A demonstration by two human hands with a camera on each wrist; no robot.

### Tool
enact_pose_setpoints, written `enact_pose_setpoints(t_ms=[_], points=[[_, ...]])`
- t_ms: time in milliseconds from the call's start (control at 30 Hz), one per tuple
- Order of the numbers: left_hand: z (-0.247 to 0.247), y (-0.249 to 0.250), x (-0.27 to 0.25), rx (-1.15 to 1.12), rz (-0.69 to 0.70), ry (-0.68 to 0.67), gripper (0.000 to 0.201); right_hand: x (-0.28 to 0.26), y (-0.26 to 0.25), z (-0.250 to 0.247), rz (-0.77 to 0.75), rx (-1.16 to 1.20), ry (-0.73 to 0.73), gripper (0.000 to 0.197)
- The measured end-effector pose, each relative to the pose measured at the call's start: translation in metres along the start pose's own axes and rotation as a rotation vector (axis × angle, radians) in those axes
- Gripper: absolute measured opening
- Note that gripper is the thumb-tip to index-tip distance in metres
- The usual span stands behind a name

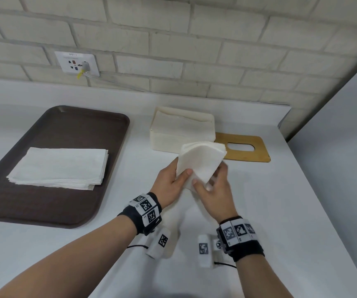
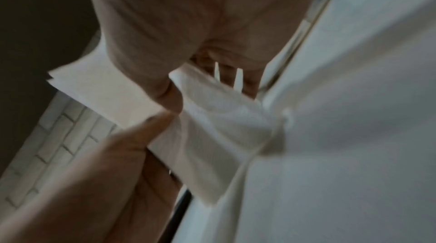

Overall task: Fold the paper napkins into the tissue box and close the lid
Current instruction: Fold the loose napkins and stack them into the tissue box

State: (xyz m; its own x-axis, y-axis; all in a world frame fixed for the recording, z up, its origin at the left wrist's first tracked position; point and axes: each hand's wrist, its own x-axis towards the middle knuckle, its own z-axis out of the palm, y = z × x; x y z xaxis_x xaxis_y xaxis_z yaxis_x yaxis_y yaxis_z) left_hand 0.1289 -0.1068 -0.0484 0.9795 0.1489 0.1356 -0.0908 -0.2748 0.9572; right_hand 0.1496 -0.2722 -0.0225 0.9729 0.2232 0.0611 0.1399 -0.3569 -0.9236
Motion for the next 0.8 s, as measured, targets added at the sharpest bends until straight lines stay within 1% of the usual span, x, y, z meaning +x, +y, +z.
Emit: enact_pose_setpoints(t_ms=[33, 67, 100, 133, 167, 200, 233, 300, 333, 367, 433, 500, 567, 633, 667, 700, 767, 800], points=[[-0.005, 0.004, 0.004, 0.024, 0.017, -0.008, 0.020, 0.002, -0.006, -0.010, -0.068, -0.040, 0.036, 0.088], [-0.011, 0.009, 0.008, 0.069, 0.045, -0.038, 0.017, 0.004, -0.014, -0.021, -0.169, -0.106, 0.076, 0.101], [-0.017, 0.014, 0.011, 0.140, 0.094, -0.094, 0.015, 0.006, -0.024, -0.033, -0.298, -0.200, 0.103, 0.107], [-0.022, 0.019, 0.014, 0.223, 0.155, -0.167, 0.015, 0.008, -0.035, -0.043, -0.431, -0.300, 0.098, 0.108], [-0.027, 0.024, 0.016, 0.303, 0.217, -0.242, 0.018, 0.010, -0.044, -0.052, -0.531, -0.388, 0.062, 0.104], [-0.030, 0.028, 0.018, 0.371, 0.260, -0.307, 0.021, 0.011, -0.051, -0.058, -0.575, -0.459, 0.005, 0.095], [-0.034, 0.031, 0.020, 0.427, 0.275, -0.351, 0.023, 0.013, -0.053, -0.061, -0.570, -0.516, -0.059, 0.080], [-0.043, 0.035, 0.022, 0.506, 0.251, -0.385, 0.021, 0.016, -0.051, -0.062, -0.506, -0.597, -0.155, 0.040], [-0.049, 0.034, 0.022, 0.535, 0.215, -0.397, 0.019, 0.017, -0.048, -0.062, -0.452, -0.582, -0.175, 0.027], [-0.056, 0.032, 0.021, 0.550, 0.171, -0.403, 0.017, 0.019, -0.045, -0.061, -0.393, -0.523, -0.177, 0.020], [-0.076, 0.029, 0.022, 0.514, 0.080, -0.359, 0.015, 0.026, -0.042, -0.060, -0.293, -0.325, -0.127, 0.016], [-0.095, 0.035, 0.031, 0.442, 0.027, -0.231, 0.016, 0.041, -0.044, -0.057, -0.173, -0.135, -0.046, 0.016], [-0.108, 0.047, 0.055, 0.438, 0.051, -0.083, 0.021, 0.064, -0.049, -0.048, -0.023, 0.032, -0.013, 0.020], [-0.116, 0.062, 0.089, 0.453, 0.055, 0.043, 0.028, 0.094, -0.054, -0.039, 0.112, 0.180, 0.017, 0.026], [-0.118, 0.067, 0.108, 0.454, 0.039, 0.083, 0.031, 0.109, -0.057, -0.034, 0.145, 0.206, 0.043, 0.025], [-0.119, 0.071, 0.126, 0.461, 0.013, 0.106, 0.032, 0.125, -0.059, -0.030, 0.150, 0.175, 0.069, 0.022], [-0.119, 0.071, 0.157, 0.511, -0.055, 0.093, 0.032, 0.152, -0.063, -0.024, 0.149, -0.032, 0.090, 0.011], [-0.118, 0.068, 0.169, 0.549, -0.089, 0.065, 0.033, 0.163, -0.063, -0.022, 0.157, -0.150, 0.084, 0.012]])
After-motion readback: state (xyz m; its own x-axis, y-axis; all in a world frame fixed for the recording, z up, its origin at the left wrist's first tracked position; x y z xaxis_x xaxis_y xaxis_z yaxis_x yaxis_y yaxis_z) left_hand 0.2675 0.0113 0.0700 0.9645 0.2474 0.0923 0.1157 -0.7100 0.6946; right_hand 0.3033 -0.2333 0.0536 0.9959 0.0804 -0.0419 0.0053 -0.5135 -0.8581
